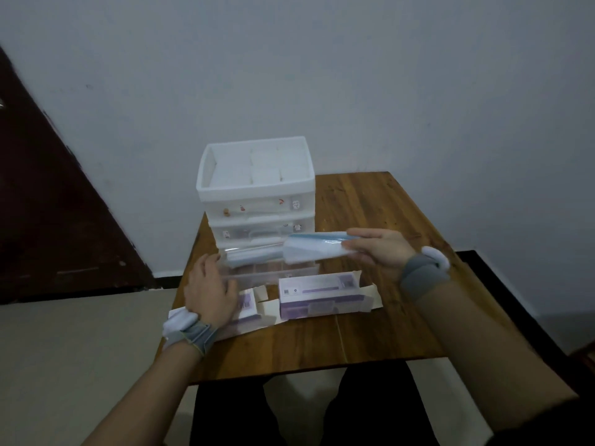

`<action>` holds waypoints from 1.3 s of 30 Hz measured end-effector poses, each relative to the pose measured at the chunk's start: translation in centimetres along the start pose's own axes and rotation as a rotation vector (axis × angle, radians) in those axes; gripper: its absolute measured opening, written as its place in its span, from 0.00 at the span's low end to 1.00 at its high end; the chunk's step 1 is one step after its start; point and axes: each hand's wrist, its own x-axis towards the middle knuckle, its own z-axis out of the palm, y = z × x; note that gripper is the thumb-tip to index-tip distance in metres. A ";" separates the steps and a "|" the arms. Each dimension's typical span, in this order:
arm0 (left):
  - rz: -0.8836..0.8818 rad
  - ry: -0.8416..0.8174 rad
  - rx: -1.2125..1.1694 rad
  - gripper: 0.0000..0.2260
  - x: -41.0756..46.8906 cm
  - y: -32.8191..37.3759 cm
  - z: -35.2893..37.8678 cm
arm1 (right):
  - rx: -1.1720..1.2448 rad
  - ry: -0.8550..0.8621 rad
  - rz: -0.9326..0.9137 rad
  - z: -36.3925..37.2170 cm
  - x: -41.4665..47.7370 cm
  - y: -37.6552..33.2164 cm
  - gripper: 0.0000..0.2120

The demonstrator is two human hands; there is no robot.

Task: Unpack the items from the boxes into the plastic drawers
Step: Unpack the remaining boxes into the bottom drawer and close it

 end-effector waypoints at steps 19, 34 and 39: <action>-0.118 -0.065 -0.126 0.21 1.1 -2.0 1.7 | -0.884 -0.092 -0.242 12.6 8.5 4.2 0.11; -0.219 -0.190 -0.194 0.24 2.8 -2.4 0.7 | -1.336 -0.162 -0.381 13.0 10.3 4.3 0.17; -0.235 -0.269 -0.166 0.30 3.7 -2.6 0.4 | -1.222 -0.156 -0.485 11.9 9.1 4.4 0.14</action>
